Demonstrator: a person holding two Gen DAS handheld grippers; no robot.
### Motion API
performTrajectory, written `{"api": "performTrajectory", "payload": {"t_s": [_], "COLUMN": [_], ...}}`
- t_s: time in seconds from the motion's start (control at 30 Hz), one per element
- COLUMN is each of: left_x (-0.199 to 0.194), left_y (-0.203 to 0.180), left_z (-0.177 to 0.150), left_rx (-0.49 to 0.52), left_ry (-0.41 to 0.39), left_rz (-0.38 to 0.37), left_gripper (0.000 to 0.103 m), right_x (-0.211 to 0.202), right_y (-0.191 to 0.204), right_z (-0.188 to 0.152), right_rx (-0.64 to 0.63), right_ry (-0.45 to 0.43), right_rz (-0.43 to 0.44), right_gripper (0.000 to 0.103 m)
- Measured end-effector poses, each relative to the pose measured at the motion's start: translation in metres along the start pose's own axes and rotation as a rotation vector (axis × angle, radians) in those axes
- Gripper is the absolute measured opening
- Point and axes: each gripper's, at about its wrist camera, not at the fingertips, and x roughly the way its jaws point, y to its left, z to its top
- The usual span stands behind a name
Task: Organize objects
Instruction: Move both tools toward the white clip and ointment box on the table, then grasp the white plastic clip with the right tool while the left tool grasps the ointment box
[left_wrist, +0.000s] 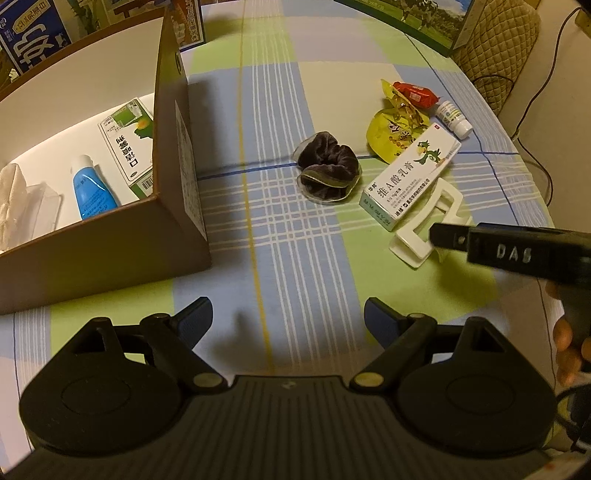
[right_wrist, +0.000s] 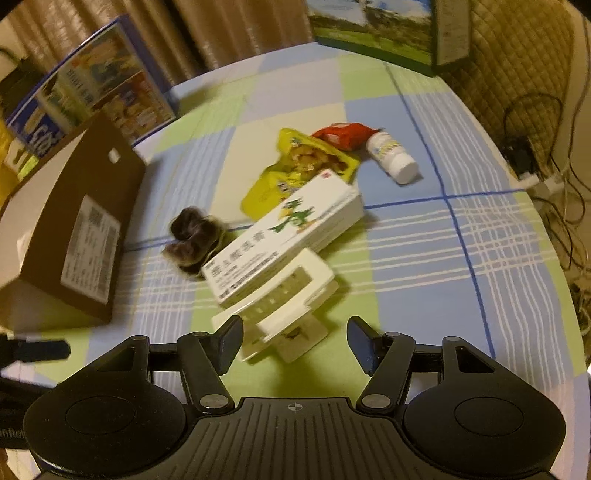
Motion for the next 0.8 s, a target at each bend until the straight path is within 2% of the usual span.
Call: {"api": "performTrajectory", "payload": {"t_s": [0.53, 0.6, 0.7, 0.8], "left_x": [0.006, 0.007, 0.008, 0.009], "left_y": [-0.010, -0.012, -0.015, -0.019], "left_z": [0.006, 0.007, 0.009, 0.011], "left_rx": [0.035, 0.041, 0.051, 0.066], "left_ry": [0.004, 0.004, 0.003, -0.001], "left_rz": [-0.021, -0.025, -0.029, -0.032], "left_gripper": [0.087, 0.087, 0.087, 0.087], "right_x": [-0.027, -0.034, -0.039, -0.029], "right_y": [-0.063, -0.063, -0.053, -0.036], "right_z": [0.014, 0.013, 0.011, 0.009], "right_rx": [-0.039, -0.032, -0.039, -0.082], "right_ry": [-0.038, -0.047, -0.063, -0.041], "right_rz": [-0.170, -0.156, -0.086, -0.069], "right_gripper": [0.060, 0.060, 0.060, 0.060]}}
